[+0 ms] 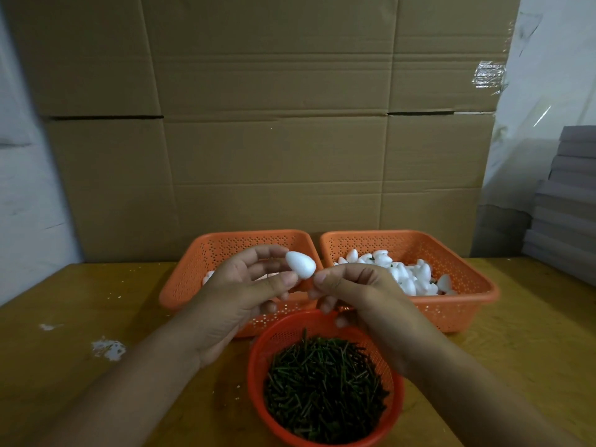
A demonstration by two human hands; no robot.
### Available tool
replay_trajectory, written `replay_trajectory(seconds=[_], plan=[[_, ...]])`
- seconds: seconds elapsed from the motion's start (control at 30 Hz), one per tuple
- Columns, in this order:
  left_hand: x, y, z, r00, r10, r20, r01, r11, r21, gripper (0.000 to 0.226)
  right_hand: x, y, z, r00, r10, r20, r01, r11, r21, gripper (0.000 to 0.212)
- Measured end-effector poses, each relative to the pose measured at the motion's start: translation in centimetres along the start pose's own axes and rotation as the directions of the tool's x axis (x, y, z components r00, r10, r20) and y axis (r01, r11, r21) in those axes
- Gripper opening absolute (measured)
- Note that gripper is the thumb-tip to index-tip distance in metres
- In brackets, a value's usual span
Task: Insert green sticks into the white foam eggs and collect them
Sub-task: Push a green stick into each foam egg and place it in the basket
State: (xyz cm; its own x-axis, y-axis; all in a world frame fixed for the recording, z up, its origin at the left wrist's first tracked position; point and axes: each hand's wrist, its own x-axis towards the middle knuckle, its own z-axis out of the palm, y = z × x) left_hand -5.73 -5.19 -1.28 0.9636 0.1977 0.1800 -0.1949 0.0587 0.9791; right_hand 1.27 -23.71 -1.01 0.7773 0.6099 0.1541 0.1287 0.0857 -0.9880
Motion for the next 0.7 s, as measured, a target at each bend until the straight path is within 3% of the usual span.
replay_trajectory(seconds=[0.07,0.13,0.27,0.4,0.53,0.63,0.7], plan=[[0.1,-0.1,0.1,0.997,-0.021,-0.077,0.027,0.997,0.072,0.035,0.8,-0.2,-1.3,0.993,0.086,-0.077,-0.087,0.996,-0.001,0.013],[0.3,-0.1,0.1,0.99,-0.055,-0.127,0.065,0.995,0.075,0.028,1.8,-0.2,-3.2,0.963,0.196,-0.186,-0.169,0.974,0.151,0.009],[0.4,-0.1,-0.2,0.984,-0.086,-0.154,0.095,0.994,0.047,0.024,3.1,0.0,-6.9,0.896,0.265,-0.355,-0.085,0.889,0.45,0.014],[0.6,-0.1,-0.4,0.982,-0.095,-0.163,0.103,0.994,0.045,0.024,3.3,0.2,-7.9,0.88,0.289,-0.377,-0.062,0.857,0.512,0.019],[0.7,-0.1,-0.6,0.979,-0.101,-0.176,0.11,0.993,0.046,0.026,3.0,0.3,-6.3,0.932,0.254,-0.258,-0.147,0.916,0.372,0.021],[1.0,-0.1,-1.2,0.977,-0.065,-0.201,0.084,0.993,0.086,0.022,2.2,0.0,-5.0,0.973,0.215,-0.081,-0.214,0.977,0.018,0.02],[1.6,-0.1,-1.9,0.973,-0.023,-0.232,0.056,0.989,0.137,0.02,1.6,-0.1,-4.1,0.981,0.186,0.049,-0.17,0.957,-0.234,0.015]])
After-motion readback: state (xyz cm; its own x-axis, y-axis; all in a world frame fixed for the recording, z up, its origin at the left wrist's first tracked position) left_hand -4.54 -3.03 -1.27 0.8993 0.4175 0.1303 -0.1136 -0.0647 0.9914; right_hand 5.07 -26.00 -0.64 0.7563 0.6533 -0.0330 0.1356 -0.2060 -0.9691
